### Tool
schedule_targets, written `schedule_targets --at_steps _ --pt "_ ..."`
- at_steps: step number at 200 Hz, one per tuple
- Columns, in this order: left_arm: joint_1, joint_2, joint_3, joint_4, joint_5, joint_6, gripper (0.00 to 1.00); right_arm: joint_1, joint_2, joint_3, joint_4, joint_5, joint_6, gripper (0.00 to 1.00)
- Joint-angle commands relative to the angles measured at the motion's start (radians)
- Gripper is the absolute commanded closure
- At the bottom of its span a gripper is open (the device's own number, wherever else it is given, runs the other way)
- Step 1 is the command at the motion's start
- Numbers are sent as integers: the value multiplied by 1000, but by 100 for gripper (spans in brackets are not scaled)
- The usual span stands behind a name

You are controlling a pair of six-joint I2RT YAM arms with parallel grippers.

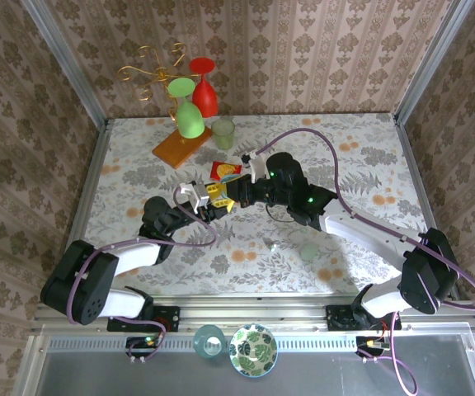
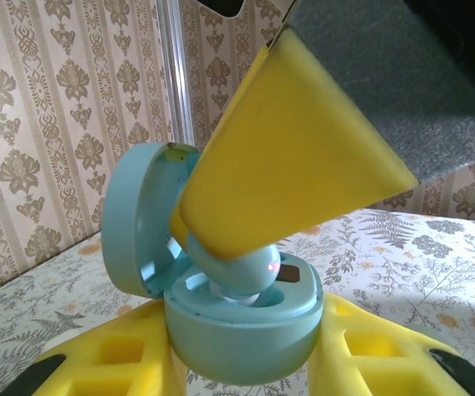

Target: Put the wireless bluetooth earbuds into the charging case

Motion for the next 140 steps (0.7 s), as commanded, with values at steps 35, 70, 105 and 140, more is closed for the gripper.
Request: schedule_targets --at_steps 35,70,105,140 --pt "1 -9 22 52 -13 28 75 -9 -34 -47 24 -34 82 89" --pt "1 -14 24 53 -13 28 75 -23 -21 -54 41 -51 147 85" --pt "1 -22 26 52 -10 26 75 -25 -22 -46 26 -26 133 73" --pt "1 -26 19 52 -12 26 75 -28 -34 -35 -10 3 97 71"
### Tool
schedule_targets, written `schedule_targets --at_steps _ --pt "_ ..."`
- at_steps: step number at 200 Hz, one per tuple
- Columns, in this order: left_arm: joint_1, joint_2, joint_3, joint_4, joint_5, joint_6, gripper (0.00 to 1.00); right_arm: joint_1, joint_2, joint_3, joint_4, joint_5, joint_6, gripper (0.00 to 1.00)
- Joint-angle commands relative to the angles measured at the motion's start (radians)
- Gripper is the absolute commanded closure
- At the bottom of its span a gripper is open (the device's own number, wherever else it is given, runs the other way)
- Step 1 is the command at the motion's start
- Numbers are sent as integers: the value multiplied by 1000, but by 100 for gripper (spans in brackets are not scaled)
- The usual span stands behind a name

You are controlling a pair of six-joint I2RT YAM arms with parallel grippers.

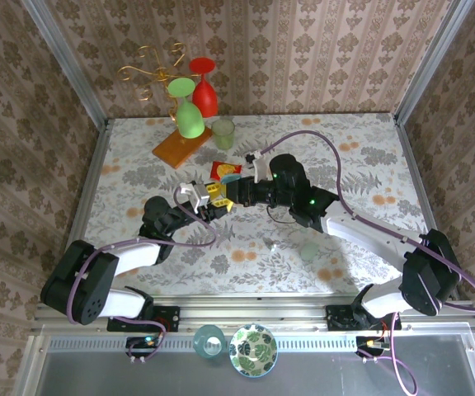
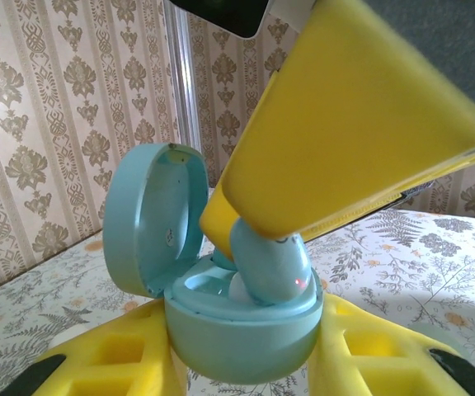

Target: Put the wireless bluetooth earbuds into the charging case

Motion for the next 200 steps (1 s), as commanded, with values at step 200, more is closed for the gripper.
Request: schedule_targets --at_steps 200 --pt "1 -31 10 61 -8 24 74 -14 -73 8 -121 55 -105 67"
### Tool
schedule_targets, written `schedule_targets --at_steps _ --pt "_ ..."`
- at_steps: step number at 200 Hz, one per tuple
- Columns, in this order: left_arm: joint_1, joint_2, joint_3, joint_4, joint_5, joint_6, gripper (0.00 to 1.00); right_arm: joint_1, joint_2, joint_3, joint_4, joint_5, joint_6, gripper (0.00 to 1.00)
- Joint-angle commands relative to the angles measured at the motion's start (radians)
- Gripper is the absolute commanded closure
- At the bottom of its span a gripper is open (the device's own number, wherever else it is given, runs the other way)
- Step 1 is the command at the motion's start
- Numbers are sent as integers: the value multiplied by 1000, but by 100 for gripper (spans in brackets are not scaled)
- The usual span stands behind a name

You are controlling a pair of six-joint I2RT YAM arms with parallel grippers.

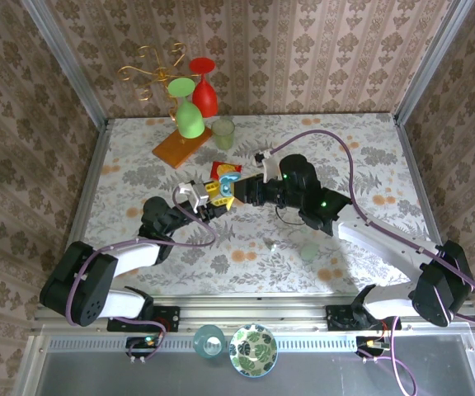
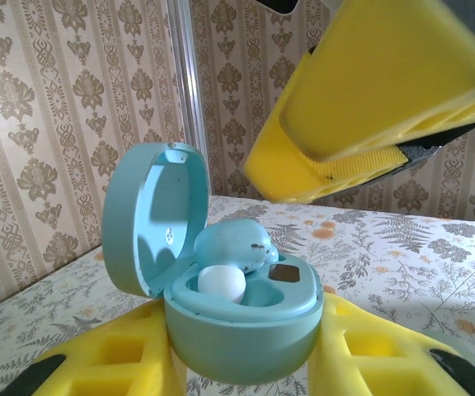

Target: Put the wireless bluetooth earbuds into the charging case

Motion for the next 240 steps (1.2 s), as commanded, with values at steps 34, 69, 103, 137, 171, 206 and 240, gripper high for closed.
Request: schedule_targets --at_steps 34,69,103,137,171,206,240 --pt "1 -28 10 48 20 3 74 -3 41 45 -59 -11 -58 69" --pt "1 -23 8 48 30 1 74 -3 47 56 -58 -21 -76 70" --pt "1 -23 0 48 21 5 74 -3 23 48 -49 -15 -84 69" --pt "1 -15 8 49 31 3 74 -3 45 68 -69 -21 -92 69" --pt "1 -14 8 48 33 5 74 1 54 82 -62 -34 -96 71" --pt "1 -12 12 49 37 2 74 0 56 92 -75 -34 -109 73" --pt "1 -10 16 49 44 0 74 0 97 105 -74 -39 -110 74"
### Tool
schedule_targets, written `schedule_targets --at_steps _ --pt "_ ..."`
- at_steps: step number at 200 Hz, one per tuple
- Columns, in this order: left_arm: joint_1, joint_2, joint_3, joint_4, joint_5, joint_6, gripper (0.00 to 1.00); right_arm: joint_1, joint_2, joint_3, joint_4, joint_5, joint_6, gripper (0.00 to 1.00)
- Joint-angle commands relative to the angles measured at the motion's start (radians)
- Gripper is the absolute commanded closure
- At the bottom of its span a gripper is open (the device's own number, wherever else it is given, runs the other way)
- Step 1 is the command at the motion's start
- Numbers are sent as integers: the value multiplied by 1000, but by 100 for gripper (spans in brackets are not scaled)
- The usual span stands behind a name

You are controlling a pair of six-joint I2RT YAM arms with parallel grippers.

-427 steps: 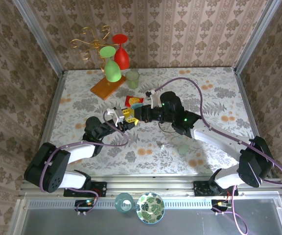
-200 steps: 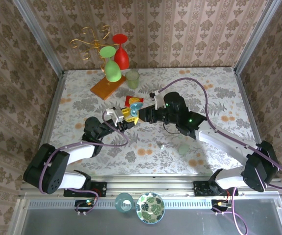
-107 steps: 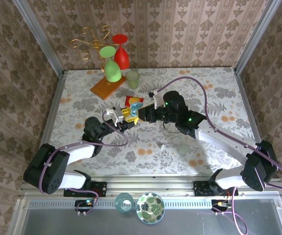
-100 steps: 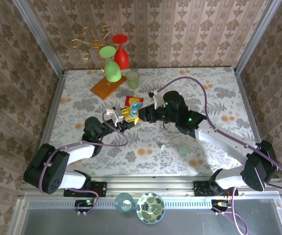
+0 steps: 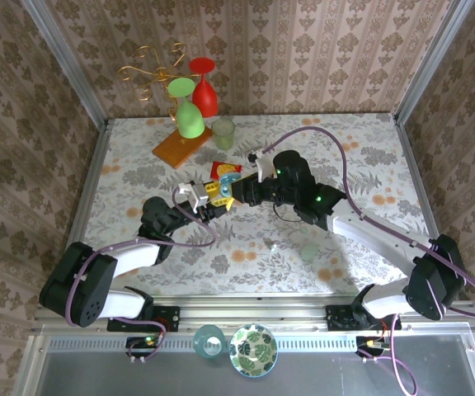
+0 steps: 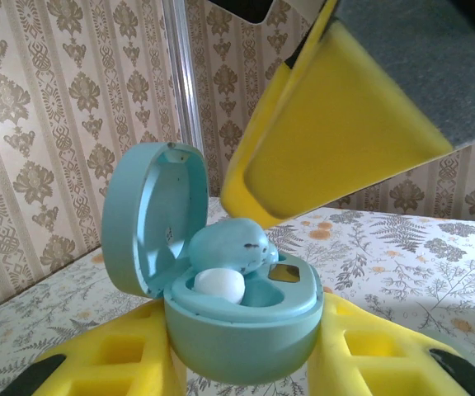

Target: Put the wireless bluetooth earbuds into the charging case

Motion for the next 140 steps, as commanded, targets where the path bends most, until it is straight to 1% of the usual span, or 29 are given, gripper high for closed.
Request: schedule_targets --at_steps 1,67,85,104,117,140 --pt "-1 -5 16 50 32 0 74 0 31 37 -14 -17 -19 74" --pt "-1 -14 14 50 27 1 74 0 41 48 -39 -11 -36 74" --pt "-1 -13 15 50 22 -3 74 0 39 42 -39 -11 -35 78" --pt "-1 -10 13 50 14 -6 74 0 35 40 -37 -10 -32 78" --pt "2 -4 10 49 -2 -2 74 0 29 43 -38 -10 -30 76" --pt "11 14 0 50 -41 14 74 0 3 40 -33 -13 -32 69"
